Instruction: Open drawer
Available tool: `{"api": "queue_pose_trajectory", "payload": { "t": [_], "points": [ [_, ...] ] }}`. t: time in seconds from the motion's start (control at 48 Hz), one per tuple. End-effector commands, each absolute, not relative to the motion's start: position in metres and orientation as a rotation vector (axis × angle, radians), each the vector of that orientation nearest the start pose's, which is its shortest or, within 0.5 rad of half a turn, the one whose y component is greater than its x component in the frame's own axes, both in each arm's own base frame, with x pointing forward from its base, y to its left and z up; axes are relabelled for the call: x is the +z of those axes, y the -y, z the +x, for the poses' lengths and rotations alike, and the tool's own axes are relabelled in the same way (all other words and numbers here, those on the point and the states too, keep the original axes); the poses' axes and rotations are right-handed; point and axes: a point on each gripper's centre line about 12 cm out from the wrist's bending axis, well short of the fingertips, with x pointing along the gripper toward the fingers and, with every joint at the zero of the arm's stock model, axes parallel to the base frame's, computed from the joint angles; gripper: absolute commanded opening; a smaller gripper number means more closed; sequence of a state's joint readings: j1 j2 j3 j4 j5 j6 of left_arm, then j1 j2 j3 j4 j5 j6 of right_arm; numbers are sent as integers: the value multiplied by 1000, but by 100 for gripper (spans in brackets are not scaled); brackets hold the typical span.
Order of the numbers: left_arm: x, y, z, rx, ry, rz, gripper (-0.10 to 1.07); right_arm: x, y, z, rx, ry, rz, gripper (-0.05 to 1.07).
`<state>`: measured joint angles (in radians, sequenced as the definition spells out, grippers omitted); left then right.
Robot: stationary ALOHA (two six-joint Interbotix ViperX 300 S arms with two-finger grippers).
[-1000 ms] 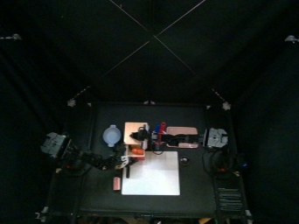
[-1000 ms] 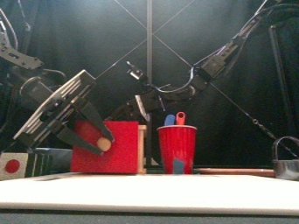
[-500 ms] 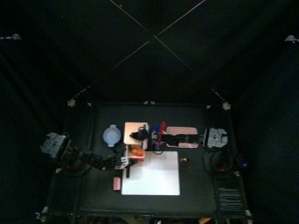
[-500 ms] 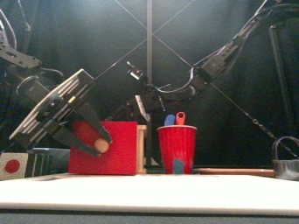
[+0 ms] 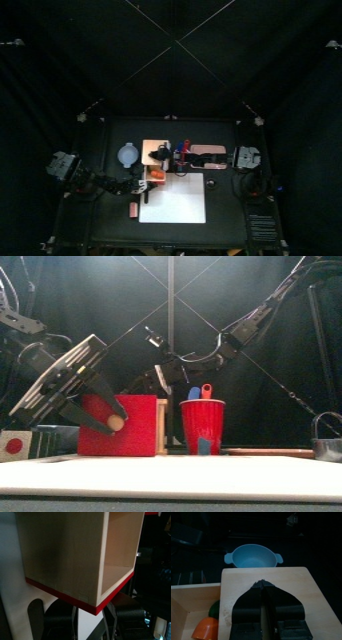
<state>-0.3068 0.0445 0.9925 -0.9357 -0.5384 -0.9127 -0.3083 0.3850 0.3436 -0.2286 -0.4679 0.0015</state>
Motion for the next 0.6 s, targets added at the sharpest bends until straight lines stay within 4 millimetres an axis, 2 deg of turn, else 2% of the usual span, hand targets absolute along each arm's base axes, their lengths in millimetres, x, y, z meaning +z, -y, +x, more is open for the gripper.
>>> {"api": "queue_pose_trajectory", "payload": {
  "t": [0.0,0.375,0.583],
  "points": [
    [100,53,312,602,-362,-1452,59,159,150,483,-196,-277,-148,4],
    [102,47,312,596,-318,-1431,64,159,150,483,-195,-275,-149,4],
    [102,45,312,595,-316,-1425,73,159,150,483,-195,-277,-149,4]
  ]
}}
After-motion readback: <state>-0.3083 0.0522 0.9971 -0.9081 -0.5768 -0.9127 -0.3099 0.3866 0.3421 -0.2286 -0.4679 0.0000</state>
